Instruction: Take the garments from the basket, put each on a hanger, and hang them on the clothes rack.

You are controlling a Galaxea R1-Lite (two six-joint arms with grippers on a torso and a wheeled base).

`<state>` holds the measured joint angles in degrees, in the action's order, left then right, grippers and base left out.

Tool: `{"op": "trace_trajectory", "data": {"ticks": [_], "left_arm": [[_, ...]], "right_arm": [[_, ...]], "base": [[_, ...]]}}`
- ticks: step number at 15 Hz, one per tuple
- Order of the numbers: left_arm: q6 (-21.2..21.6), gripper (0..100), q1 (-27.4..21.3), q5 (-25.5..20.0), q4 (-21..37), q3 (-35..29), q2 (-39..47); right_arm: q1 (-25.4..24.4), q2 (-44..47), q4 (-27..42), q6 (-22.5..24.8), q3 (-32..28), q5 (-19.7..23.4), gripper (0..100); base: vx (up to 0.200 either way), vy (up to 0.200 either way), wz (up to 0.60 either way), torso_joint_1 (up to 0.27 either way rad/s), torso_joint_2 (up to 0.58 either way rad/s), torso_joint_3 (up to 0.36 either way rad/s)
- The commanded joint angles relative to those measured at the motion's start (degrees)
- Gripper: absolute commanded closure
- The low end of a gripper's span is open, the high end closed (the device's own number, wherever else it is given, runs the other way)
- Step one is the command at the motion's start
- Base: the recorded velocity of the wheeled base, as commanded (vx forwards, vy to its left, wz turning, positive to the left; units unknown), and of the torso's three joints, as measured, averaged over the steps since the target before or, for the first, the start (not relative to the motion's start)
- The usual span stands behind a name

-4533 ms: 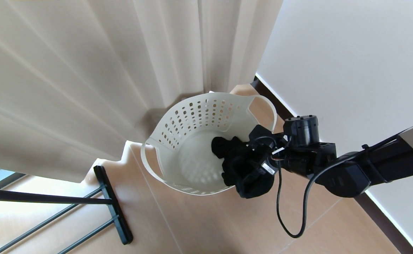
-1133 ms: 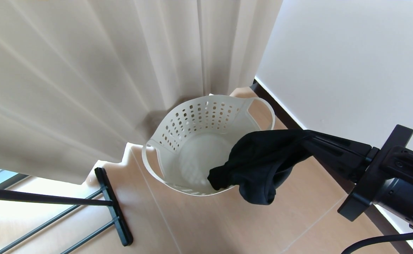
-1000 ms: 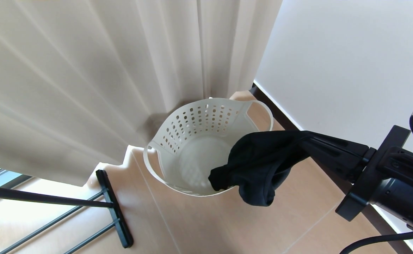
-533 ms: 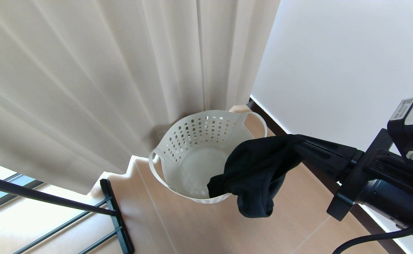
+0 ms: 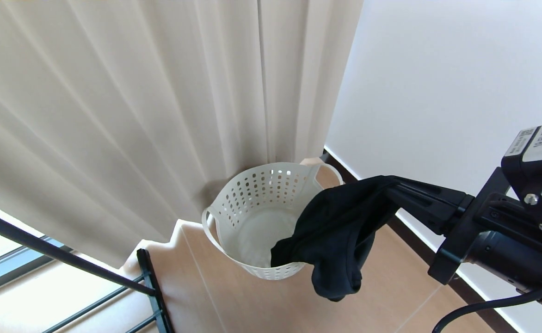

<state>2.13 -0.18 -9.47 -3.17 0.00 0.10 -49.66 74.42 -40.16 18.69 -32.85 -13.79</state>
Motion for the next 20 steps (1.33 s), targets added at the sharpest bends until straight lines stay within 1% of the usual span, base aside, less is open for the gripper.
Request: {"op": "trace_trajectory", "data": {"ticks": [1,5,11,20], "left_arm": [[0.0,0,0.0,0.0,-0.1,0.0,0.0],[0.1,0,0.0,0.0,-0.1,0.0,0.0],[0.1,0,0.0,0.0,-0.1,0.0,0.0],[-0.1,0,0.0,0.0,-0.1,0.0,0.0]], "right_arm": [[0.0,0.0,-0.1,0.0,0.1,0.0,100],[0.0,0.2,-0.1,0.0,0.1,0.0,100],[0.1,0.2,0.0,0.0,0.2,0.0,100],[0.3,0.1,0.0,0.1,0.8,0.0,100]], "base": [[0.0,0.0,0.0,0.032,-0.31,-0.061],[0.0,0.0,0.0,0.073,-0.41,-0.141],[0.0,0.0,0.0,0.125,-0.46,-0.138],[0.0,0.0,0.0,0.184,-0.5,-0.12]]}}
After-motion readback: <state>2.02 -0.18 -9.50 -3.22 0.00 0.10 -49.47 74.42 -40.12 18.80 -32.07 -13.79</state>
